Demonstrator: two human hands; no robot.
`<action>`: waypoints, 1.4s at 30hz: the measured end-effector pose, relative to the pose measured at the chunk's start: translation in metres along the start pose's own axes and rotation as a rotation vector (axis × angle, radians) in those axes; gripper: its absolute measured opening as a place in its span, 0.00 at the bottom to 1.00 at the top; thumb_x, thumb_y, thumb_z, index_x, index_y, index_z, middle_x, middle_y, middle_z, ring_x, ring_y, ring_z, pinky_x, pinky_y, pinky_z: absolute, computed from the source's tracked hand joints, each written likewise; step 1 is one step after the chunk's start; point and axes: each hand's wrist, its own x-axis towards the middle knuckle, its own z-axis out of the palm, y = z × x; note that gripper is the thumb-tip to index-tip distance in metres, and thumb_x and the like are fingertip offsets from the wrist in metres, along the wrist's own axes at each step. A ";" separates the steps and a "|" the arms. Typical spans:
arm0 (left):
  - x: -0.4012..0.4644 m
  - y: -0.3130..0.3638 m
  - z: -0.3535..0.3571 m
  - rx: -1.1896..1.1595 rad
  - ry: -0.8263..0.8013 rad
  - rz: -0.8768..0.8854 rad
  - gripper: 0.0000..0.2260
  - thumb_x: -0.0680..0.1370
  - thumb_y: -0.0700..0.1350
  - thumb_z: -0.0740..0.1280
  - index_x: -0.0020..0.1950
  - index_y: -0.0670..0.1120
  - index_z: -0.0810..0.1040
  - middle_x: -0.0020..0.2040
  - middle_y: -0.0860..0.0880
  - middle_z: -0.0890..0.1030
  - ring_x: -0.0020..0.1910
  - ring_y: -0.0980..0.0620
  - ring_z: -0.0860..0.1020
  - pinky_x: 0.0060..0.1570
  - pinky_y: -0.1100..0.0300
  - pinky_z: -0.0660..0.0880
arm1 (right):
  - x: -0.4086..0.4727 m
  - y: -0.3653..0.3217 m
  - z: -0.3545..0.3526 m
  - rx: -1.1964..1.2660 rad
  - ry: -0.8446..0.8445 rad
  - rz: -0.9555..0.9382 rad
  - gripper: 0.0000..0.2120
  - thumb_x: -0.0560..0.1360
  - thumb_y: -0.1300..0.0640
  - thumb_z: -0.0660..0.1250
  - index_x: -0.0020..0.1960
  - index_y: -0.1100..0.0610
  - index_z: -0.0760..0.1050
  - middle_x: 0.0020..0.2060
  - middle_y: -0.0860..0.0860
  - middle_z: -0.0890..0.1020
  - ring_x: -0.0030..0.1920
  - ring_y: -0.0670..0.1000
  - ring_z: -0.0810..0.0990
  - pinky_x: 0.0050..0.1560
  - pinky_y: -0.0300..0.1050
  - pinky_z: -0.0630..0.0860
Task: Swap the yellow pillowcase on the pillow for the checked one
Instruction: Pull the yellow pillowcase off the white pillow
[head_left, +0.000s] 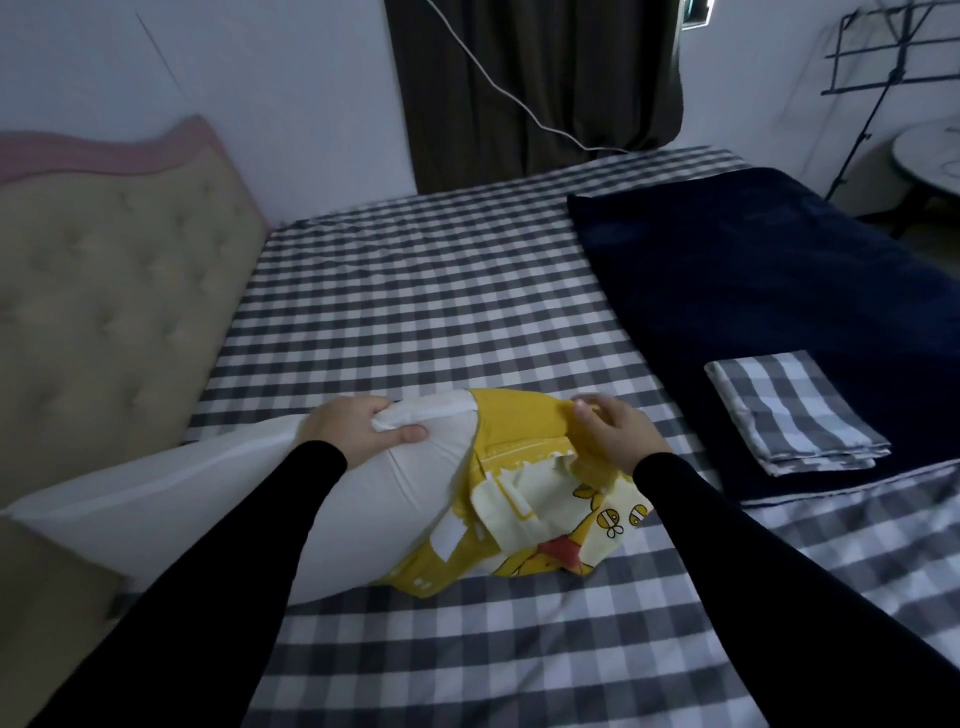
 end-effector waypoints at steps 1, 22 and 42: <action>0.000 0.002 0.003 0.021 -0.007 0.023 0.23 0.63 0.76 0.63 0.42 0.59 0.78 0.38 0.58 0.80 0.41 0.56 0.77 0.40 0.58 0.72 | 0.000 -0.007 0.000 -0.014 0.046 -0.049 0.22 0.75 0.34 0.57 0.64 0.42 0.71 0.57 0.50 0.77 0.59 0.53 0.74 0.61 0.54 0.72; -0.003 0.056 0.036 0.044 -0.091 0.124 0.25 0.65 0.76 0.62 0.42 0.56 0.77 0.40 0.57 0.81 0.42 0.56 0.78 0.44 0.57 0.74 | -0.020 0.005 0.041 -0.068 -0.001 -0.183 0.25 0.76 0.35 0.52 0.65 0.49 0.70 0.56 0.50 0.79 0.56 0.52 0.77 0.52 0.44 0.70; -0.032 0.001 -0.059 -0.400 0.421 -0.170 0.21 0.68 0.63 0.73 0.30 0.48 0.71 0.28 0.54 0.75 0.31 0.54 0.74 0.30 0.58 0.65 | 0.008 -0.102 0.059 0.254 -0.040 -0.220 0.46 0.64 0.36 0.73 0.75 0.46 0.56 0.73 0.50 0.58 0.73 0.51 0.58 0.72 0.52 0.59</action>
